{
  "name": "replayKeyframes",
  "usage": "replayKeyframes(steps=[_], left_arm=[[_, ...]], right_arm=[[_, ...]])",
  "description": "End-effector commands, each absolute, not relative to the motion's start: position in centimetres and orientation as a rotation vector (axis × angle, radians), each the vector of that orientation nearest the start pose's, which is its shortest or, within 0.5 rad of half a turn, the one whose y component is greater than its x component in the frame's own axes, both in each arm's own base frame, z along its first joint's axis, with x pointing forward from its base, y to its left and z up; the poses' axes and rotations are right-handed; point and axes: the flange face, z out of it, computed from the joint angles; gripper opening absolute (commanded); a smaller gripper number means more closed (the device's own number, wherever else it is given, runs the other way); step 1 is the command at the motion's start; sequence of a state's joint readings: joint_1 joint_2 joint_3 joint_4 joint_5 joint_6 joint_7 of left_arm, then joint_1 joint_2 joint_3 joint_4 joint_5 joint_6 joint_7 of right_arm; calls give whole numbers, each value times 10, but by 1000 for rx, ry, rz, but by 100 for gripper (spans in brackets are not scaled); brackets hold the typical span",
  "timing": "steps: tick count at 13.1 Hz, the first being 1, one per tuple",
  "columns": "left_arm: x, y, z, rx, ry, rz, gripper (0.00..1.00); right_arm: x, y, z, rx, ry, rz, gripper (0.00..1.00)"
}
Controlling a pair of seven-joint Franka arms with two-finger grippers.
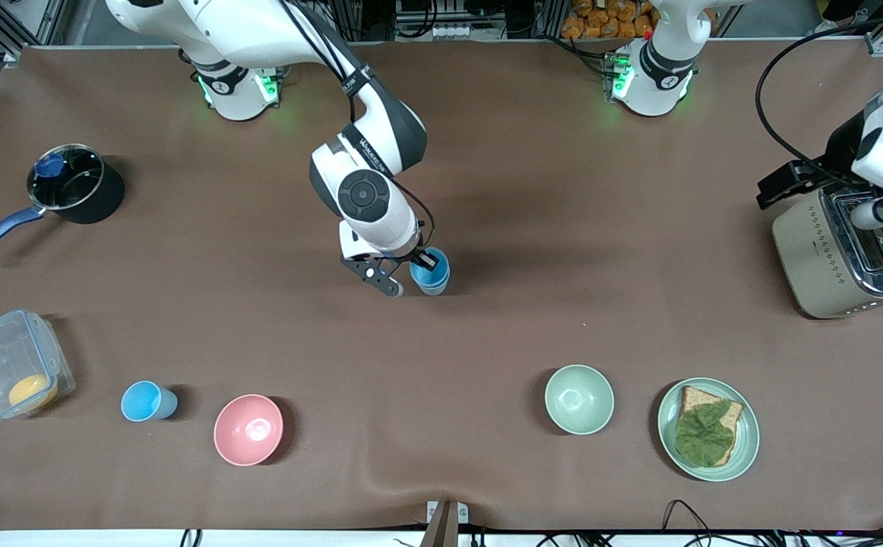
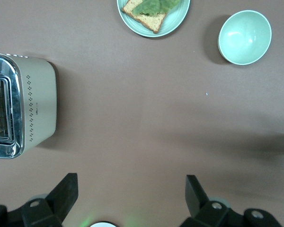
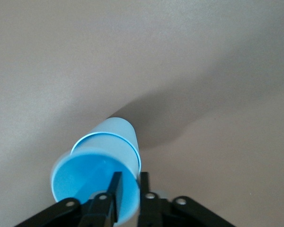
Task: Stack blue cups with both arms
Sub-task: 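Open the right gripper and raise it away from the stacked cups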
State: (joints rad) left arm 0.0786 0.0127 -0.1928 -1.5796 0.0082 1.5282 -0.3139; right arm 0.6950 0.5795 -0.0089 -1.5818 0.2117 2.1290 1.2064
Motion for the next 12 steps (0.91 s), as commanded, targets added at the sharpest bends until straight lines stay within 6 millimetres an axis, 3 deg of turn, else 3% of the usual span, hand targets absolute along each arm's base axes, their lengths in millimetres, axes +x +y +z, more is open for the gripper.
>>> replayKeyframes(steps=[1, 2, 3, 5, 8, 12], left_arm=[[550, -58, 611, -3113, -319, 92, 100], [553, -55, 616, -3111, -333, 72, 100], [559, -54, 615, -3113, -319, 69, 100], [564, -50, 622, -3116, -317, 42, 100], [565, -50, 626, -3116, -318, 32, 100], [564, -50, 633, -3117, -320, 18, 100]], right_arm=[[532, 442, 308, -2901, 1018, 230, 100], [535, 437, 313, -2900, 1026, 231, 100], [548, 419, 328, -2892, 1025, 210, 100], [568, 384, 348, -2941, 843, 188, 100], [590, 298, 383, -3049, 646, 266, 100], [598, 186, 406, -3140, 372, 309, 100]])
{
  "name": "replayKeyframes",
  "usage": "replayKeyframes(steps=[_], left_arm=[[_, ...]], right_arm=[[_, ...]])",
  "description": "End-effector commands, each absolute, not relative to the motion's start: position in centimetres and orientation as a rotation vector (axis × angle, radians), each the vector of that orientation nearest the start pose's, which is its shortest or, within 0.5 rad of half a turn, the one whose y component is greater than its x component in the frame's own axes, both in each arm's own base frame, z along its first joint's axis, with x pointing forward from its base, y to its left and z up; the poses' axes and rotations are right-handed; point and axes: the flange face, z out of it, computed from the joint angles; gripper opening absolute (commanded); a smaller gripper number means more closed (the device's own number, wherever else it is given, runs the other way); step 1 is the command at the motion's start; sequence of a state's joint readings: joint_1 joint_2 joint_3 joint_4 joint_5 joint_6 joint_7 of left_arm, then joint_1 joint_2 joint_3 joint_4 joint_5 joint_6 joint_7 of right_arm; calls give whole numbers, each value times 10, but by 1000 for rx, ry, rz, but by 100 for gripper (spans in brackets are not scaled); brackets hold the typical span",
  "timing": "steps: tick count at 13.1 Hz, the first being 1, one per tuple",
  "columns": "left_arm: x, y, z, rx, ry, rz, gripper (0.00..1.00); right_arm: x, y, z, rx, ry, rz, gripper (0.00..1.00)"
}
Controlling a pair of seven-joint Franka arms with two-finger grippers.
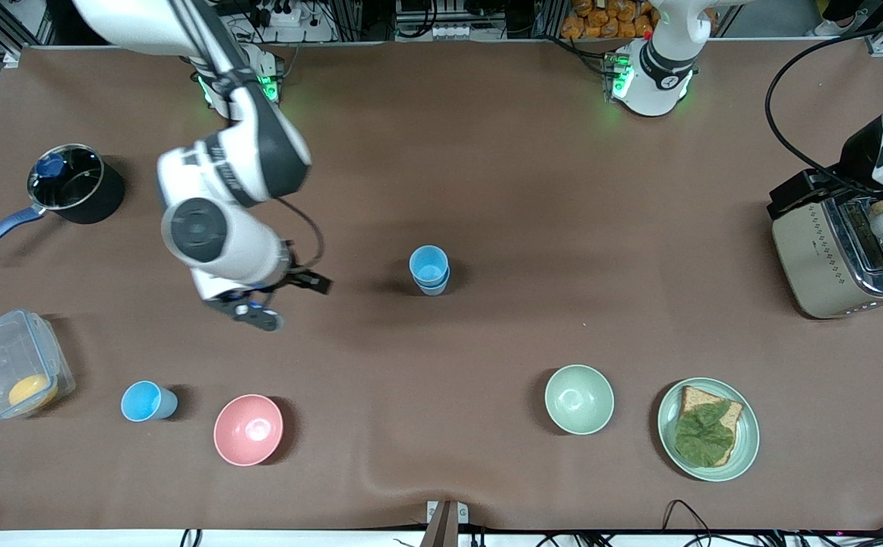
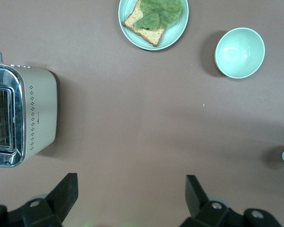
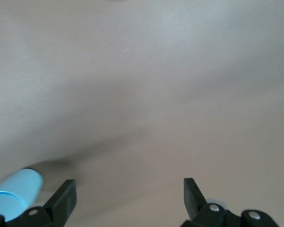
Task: Stack blue cups with both arms
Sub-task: 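Open the right gripper and raise it away from the stacked cups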
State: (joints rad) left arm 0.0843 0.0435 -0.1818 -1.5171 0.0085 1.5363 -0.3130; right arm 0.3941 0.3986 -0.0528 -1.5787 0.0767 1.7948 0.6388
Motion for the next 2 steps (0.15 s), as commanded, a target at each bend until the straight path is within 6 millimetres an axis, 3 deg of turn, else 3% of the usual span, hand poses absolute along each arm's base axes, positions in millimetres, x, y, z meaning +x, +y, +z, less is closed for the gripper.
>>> replayKeyframes(steps=[1, 2], left_arm=[[564, -51, 632, -3117, -318, 20, 100], [564, -50, 632, -3116, -318, 20, 100]], right_arm=[[597, 156, 416, -3132, 298, 309, 100], [595, 127, 427, -3124, 230, 319, 100]])
